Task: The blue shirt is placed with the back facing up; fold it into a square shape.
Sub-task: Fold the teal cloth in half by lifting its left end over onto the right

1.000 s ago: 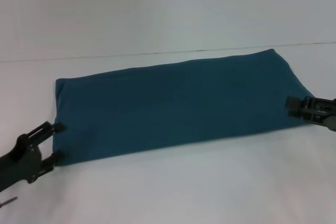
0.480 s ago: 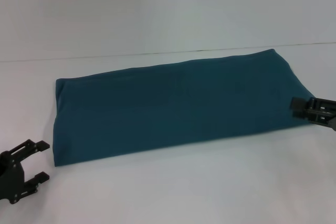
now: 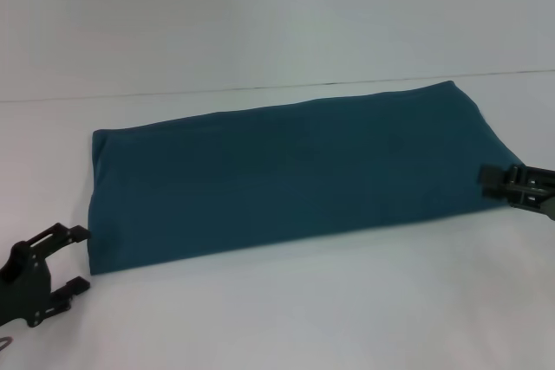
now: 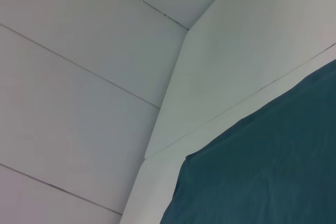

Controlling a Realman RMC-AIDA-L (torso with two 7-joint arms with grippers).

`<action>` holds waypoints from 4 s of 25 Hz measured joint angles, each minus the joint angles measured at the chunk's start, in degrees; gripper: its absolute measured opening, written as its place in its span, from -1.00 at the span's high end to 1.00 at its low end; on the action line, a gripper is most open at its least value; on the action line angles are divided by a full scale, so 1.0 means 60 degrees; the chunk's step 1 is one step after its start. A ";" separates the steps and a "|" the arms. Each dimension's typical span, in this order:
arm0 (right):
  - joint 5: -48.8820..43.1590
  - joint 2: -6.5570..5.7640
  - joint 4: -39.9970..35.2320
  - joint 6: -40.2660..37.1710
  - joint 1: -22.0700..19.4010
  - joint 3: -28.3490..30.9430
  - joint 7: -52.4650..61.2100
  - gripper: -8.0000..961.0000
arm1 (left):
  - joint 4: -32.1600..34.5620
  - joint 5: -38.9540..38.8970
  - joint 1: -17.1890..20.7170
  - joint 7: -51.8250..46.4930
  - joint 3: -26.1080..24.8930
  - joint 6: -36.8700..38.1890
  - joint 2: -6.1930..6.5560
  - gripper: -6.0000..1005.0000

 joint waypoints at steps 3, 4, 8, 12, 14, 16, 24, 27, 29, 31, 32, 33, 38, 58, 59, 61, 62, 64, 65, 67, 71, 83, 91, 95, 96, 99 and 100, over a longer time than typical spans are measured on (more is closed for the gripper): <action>-0.0003 0.0015 0.0001 0.0008 -0.0002 -0.0009 -0.0031 -0.24 | -0.0184 0.0003 -0.0144 0.0029 0.0010 -0.0098 0.0026 -0.67; -0.0004 0.0019 0.0000 0.0012 -0.0002 -0.0010 -0.0033 -0.24 | -0.0219 0.0005 -0.0185 0.0037 0.0013 -0.0139 0.0031 -0.67; -0.0004 0.0022 0.0012 0.0018 -0.0011 -0.0012 -0.0034 -0.24 | -0.0342 0.0019 -0.0358 0.0047 0.0035 -0.0283 0.0055 -0.67; -0.0004 0.0020 0.0015 0.0008 -0.0017 -0.0004 -0.0034 -0.24 | -0.0482 0.0030 -0.0584 0.0072 0.0122 -0.0538 0.0077 -0.67; -0.0005 0.0020 0.0015 0.0001 -0.0017 0.0004 -0.0033 -0.24 | -0.0575 0.0031 -0.0723 0.0095 0.0190 -0.0680 0.0090 -0.67; -0.0004 0.0023 0.0015 -0.0007 -0.0016 0.0013 -0.0033 -0.24 | -0.0615 0.0031 -0.0860 0.0107 0.0322 -0.0817 0.0099 -0.67; -0.0004 0.0046 0.0015 0.0004 -0.0016 0.0004 -0.0033 -0.24 | -0.0564 0.0017 -0.1149 0.0138 0.0613 -0.0957 0.0098 -0.67; -0.0004 0.0048 0.0015 -0.0021 -0.0016 0.0022 -0.0037 -0.24 | -0.0570 0.0024 -0.1205 0.0144 0.0621 -0.0969 0.0100 -0.67; -0.0004 0.0049 0.0015 -0.0026 -0.0016 0.0030 -0.0040 -0.24 | -0.0597 0.0028 -0.1226 0.0144 0.0647 -0.1043 0.0105 -0.67; -0.0004 0.0049 0.0015 -0.0029 -0.0016 0.0037 -0.0041 -0.24 | -0.0605 0.0030 -0.1247 0.0143 0.0720 -0.1162 0.0107 -0.67; -0.0004 0.0049 0.0017 -0.0033 -0.0016 0.0038 -0.0042 -0.24 | -0.0608 0.0030 -0.1261 0.0142 0.0750 -0.1210 0.0107 -0.67; -0.0004 0.0049 0.0020 -0.0038 -0.0016 0.0040 -0.0043 -0.24 | -0.0618 0.0031 -0.1282 0.0140 0.0778 -0.1260 0.0109 -0.67; -0.0004 0.0049 0.0038 -0.0054 -0.0016 0.0056 -0.0046 -0.24 | -0.0738 0.0031 -0.1417 0.0111 0.0908 -0.1405 0.0135 -0.67; -0.0004 0.0049 0.0107 -0.0086 -0.0060 0.0105 -0.0062 -0.24 | -0.0632 0.0015 -0.1506 0.0312 0.1133 -0.1067 0.0219 0.41; -0.0004 0.0048 0.0106 -0.0085 -0.0060 0.0105 -0.0062 -0.24 | -0.0594 0.0012 -0.1505 0.0337 0.1134 -0.1006 0.0228 0.48; -0.0003 0.0048 0.0104 -0.0086 -0.0060 0.0106 -0.0062 -0.24 | -0.0448 0.0008 -0.1494 0.0375 0.1137 -0.0838 0.0255 0.62; -0.0002 0.0048 0.0103 -0.0086 -0.0060 0.0106 -0.0062 -0.24 | -0.0345 0.0012 -0.1470 0.0386 0.1142 -0.0729 0.0284 0.69; 0.0003 0.0048 0.0102 -0.0092 -0.0060 0.0106 -0.0061 -0.24 | -0.0215 0.0018 -0.1424 0.0407 0.1137 -0.0563 0.0353 0.83; 0.0007 0.0048 0.0102 -0.0097 -0.0060 0.0106 -0.0045 -0.24 | -0.0157 0.0020 -0.1399 0.0422 0.1121 -0.0487 0.0396 0.91; 0.0011 0.0048 0.0102 -0.0102 -0.0061 0.0106 -0.0030 -0.24 | -0.0006 0.0022 -0.1308 0.0450 0.1080 -0.0337 0.0470 0.91; 0.0028 0.0048 0.0105 -0.0070 -0.0090 0.0118 0.0023 -0.24 | 0.0430 0.0027 -0.1075 0.0459 0.1052 -0.0051 0.0583 0.91; 0.0079 0.0082 0.0223 -0.0051 -0.0124 0.0290 0.0256 -0.23 | 0.1334 0.0626 -0.0404 0.0506 0.0015 0.0588 0.0913 0.91; 0.0041 0.0107 0.0236 0.0041 -0.0134 0.0290 0.0275 -0.23 | 0.1578 0.1791 -0.0485 0.0399 -0.0631 0.0490 0.1084 0.91; 0.0032 0.0102 0.0236 0.0081 -0.0134 0.0287 0.0275 -0.23 | 0.1756 0.2247 -0.0502 0.0213 -0.0668 0.0321 0.1090 0.91; 0.0031 0.0099 0.0236 0.0082 -0.0134 0.0286 0.0276 -0.23 | 0.1790 0.2299 -0.0502 0.0171 -0.0668 0.0294 0.1085 0.91; 0.0026 0.0085 0.0235 0.0086 -0.0120 0.0281 0.0268 -0.23 | 0.1845 0.2309 -0.0517 0.0124 -0.0668 0.0355 0.1071 0.91; 0.0026 0.0085 0.0235 0.0086 -0.0120 0.0281 0.0268 -0.23 | 0.1869 0.2207 -0.0591 0.0121 -0.0679 0.0570 0.1073 0.91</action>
